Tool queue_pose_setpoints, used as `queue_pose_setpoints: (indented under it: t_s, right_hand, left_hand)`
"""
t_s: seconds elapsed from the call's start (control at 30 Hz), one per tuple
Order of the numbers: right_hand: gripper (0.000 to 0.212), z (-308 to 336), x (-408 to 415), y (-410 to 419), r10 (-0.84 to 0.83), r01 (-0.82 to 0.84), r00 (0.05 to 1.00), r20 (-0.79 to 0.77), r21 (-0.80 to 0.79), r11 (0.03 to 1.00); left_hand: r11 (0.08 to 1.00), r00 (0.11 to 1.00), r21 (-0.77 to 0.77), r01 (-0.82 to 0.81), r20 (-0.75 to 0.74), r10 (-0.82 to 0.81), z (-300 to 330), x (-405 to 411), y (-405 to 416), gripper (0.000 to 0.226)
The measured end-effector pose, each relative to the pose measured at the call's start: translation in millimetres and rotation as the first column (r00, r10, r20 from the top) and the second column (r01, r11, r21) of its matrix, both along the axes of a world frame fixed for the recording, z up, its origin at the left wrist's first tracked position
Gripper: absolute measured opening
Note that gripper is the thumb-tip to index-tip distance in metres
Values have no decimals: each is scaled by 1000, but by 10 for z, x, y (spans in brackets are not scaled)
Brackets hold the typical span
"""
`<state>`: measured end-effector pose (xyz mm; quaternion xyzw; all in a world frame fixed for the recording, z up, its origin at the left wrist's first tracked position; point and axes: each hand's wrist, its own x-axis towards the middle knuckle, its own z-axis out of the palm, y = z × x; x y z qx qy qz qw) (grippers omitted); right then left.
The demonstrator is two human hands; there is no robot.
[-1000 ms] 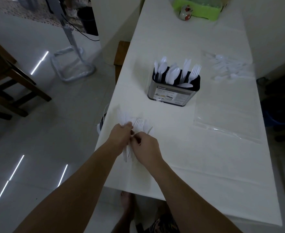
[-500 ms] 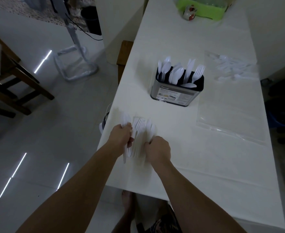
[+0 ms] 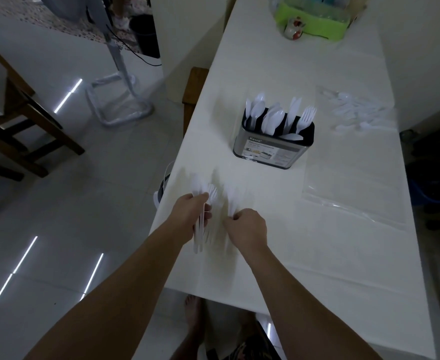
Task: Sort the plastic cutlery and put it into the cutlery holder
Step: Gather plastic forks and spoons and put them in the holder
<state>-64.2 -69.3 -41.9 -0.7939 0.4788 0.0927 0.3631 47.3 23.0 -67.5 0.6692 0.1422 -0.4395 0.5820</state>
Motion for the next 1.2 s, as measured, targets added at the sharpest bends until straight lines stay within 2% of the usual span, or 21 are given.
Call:
queue_pose_setpoints:
  t_s: [0.17,0.27,0.37,0.43,0.5,0.57,0.63,0.73,0.8,0.9,1.0,1.07,1.2]
  right_hand:
    - [32,237,144,54,85,-92,991,107,60,994]
    - [27,272,187,52,143,-146,982,122,20,989]
    - [32,294,156,64,192,-191,970,150,-21,981]
    - [25,316,102,57,244,-238,956,162,-55,970]
    - [16,344,41,7,212,-202,960,184,-74,977]
    - [25,358,1,-111,101,-75,968,228,-121,990]
    - [41,378,-3,-244,57,-6,946,318,-159,987]
    - [53,448,46,-397,141,-100,925,352,-130,986]
    - [43,497,45,-447,210,-196,927,310,-75,978]
    - [30,528,-12,-444,277,-275,926,255,-48,960]
    - [22,527,-67,-498,247,-234,934,257,-79,969]
    - [21,551,-91,-601,190,-192,933,305,-24,981]
    - [12,617,-163,-849,215,-245,920,329,53,968]
  left_hand:
    - [990,996,-114,86,22,-84,73,-88,-114,41]
    - [979,985,-126,158,92,-147,107,-141,-149,33]
    - [981,976,-78,175,147,-163,100,-140,-161,28]
    - [981,971,-62,184,169,-172,129,-135,-162,23]
    - [977,967,-64,203,172,-190,157,-138,-165,23]
    - [961,951,-53,273,167,-261,225,-167,-174,23]
    - [922,914,-52,384,164,-371,299,-224,-184,18]
    - [829,821,-54,556,188,-539,414,-337,-216,16]
    - [792,783,-58,607,211,-585,465,-398,-264,15]
    - [786,767,-46,617,260,-587,502,-428,-321,14]
    - [766,731,-39,642,332,-596,515,-440,-363,12]
    - [765,730,-54,642,347,-588,560,-453,-396,11]
    - [750,750,-152,644,321,-579,662,-453,-489,14]
